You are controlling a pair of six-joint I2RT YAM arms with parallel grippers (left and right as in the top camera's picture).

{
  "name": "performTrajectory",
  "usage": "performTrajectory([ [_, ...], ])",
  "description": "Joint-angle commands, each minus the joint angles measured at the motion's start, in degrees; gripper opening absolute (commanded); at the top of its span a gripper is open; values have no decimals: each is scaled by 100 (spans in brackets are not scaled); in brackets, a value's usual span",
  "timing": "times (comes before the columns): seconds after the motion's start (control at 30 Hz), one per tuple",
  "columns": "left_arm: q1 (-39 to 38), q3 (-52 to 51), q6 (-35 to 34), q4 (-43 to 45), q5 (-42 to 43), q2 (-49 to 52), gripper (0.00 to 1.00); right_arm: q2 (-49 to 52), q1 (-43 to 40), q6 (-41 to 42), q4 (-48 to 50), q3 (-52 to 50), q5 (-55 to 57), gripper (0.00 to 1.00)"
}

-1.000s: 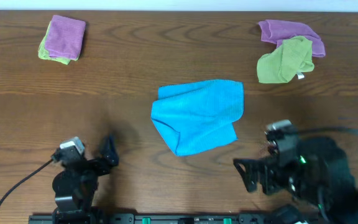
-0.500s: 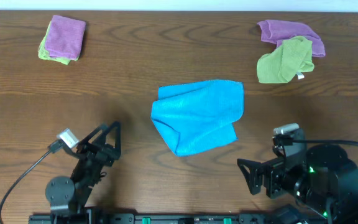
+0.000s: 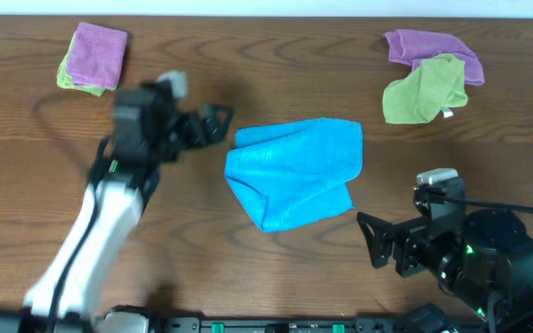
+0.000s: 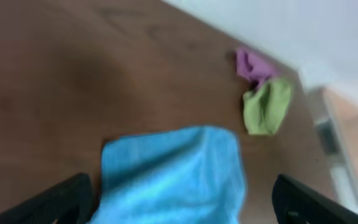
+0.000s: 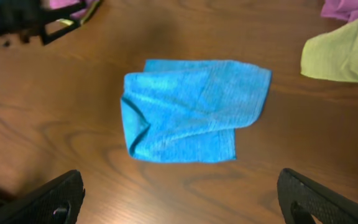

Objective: Fold the cloth
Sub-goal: 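Grasp the blue cloth's top-left corner with the left gripper and pull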

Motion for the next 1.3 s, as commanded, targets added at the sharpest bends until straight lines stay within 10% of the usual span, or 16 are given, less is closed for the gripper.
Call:
performTrajectory([
  [0.0, -369, 1163, 1128, -649, -789, 944, 93, -11, 31, 57, 4, 50, 295, 99],
  [0.27, -1110, 3062, 2186, -2474, -2715, 2905, 78, -11, 31, 245, 2, 50, 673, 99],
  [0.47, -1189, 3058, 1620, -2627, -2527, 3224, 6, -11, 31, 245, -4, 50, 706, 99],
  [1.27, -1217, 3053, 1580, -2684, -2072, 4247, 6, -9, 31, 247, 0, 48, 828, 99],
])
